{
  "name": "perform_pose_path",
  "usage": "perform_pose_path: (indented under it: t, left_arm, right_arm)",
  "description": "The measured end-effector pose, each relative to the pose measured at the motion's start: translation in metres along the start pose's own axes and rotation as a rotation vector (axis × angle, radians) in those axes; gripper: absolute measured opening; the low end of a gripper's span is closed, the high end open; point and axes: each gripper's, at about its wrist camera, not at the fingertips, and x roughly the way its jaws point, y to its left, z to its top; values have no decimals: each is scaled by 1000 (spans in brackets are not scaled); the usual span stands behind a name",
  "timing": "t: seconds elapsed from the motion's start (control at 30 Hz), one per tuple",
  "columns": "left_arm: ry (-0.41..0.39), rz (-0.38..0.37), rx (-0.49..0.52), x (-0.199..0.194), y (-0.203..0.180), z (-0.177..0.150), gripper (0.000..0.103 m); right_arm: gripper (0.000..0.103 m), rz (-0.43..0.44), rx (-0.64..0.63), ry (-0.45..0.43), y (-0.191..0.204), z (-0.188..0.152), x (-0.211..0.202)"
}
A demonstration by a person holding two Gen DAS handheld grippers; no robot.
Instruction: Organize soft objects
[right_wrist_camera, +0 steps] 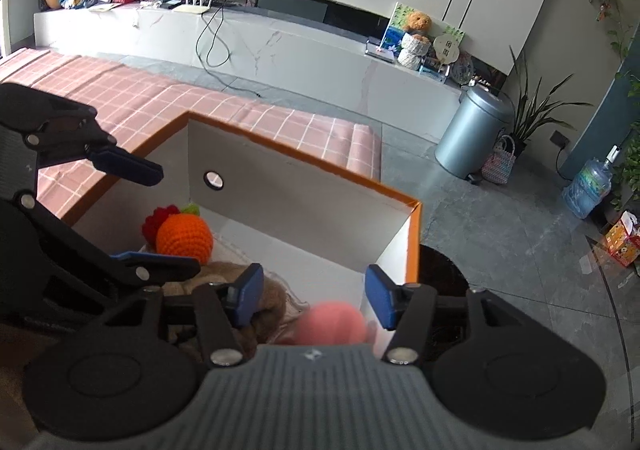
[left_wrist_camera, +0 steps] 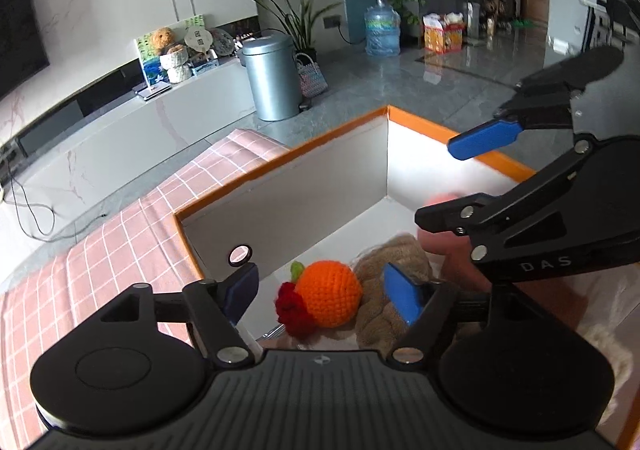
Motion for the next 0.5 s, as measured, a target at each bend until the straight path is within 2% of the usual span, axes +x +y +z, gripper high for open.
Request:
perform_pose_path:
  t: [0.2, 0.4, 0.5]
  left_arm:
    - [-43, -31, -127, -20, 13, 5, 91]
    - [-63, -28, -137, -45, 13, 8, 91]
    - [-90, -47, -180, -60, 14, 5, 91]
  right_arm:
    - [66, -5, 37, -33, -6, 5, -24]
    - [77, -23, 62, -81, -5, 3, -57]
    - [84, -21, 104, -125, -6, -1, -81]
